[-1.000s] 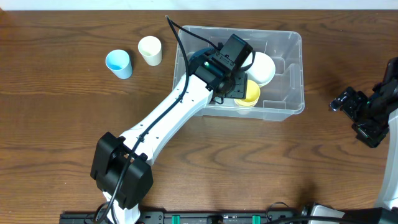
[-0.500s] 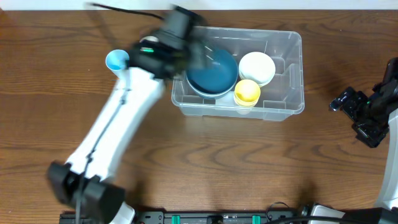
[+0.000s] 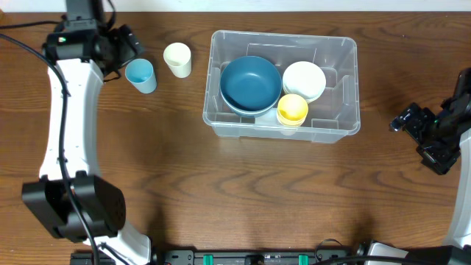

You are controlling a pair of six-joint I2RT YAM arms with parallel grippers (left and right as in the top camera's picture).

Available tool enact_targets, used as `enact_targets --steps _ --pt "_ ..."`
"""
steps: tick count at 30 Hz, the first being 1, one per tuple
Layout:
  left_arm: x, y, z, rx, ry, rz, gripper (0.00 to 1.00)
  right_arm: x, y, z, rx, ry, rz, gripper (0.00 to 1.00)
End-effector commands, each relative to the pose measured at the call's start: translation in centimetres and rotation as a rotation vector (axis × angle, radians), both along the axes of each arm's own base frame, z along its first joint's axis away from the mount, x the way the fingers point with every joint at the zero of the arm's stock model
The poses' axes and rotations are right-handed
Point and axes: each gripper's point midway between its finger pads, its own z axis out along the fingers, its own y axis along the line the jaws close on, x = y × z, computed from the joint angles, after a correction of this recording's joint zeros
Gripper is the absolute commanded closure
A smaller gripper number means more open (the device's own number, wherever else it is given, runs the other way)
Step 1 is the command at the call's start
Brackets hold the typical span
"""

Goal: Pack container
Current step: 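Release the yellow cup and move the left gripper to the blue cup, then grasp the light-blue cup with the left gripper and lift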

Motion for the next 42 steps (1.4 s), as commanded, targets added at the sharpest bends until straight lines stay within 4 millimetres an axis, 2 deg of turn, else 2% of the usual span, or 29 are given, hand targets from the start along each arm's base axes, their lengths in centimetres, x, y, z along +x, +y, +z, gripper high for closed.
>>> enact_targets --steps 1,6,13,17,23,29,32,38,42 --pt "0.4 1.5 -2.3 0.014 0.053 -0.005 0.01 -0.1 -0.1 0.3 -0.001 -0.009 -0.016 0.01" --pt "1.1 3.2 -5.7 0.002 0.112 0.027 0.01 -0.1 -0.1 0.3 -0.001 -0.009 -0.015 0.01" --pt "1.7 3.4 -10.2 -0.003 0.198 0.007 0.01 -0.1 -0.1 0.3 -0.001 -0.009 -0.015 0.01" --pt "1.8 3.4 -12.0 -0.01 0.232 0.007 0.01 -0.1 -0.1 0.3 -0.001 -0.009 -0.016 0.01" --pt "1.7 3.3 -13.3 -0.018 0.259 0.004 0.01 -0.1 -0.1 0.3 -0.001 -0.009 -0.016 0.01" --pt "2.0 2.1 -14.3 -0.08 0.261 -0.038 0.02 -0.1 -0.1 0.3 -0.001 -0.009 -0.016 0.01" --pt "1.9 2.0 -15.0 -0.086 0.276 -0.039 0.06 -0.1 -0.1 0.3 -0.001 -0.009 -0.016 0.01" --pt "1.9 2.0 -15.8 -0.088 0.292 -0.043 0.06 -0.1 -0.1 0.3 -0.001 -0.009 -0.016 0.01" --pt "1.9 2.0 -15.8 -0.086 0.29 -0.046 0.25 -0.1 -0.1 0.3 -0.001 -0.009 -0.016 0.01"
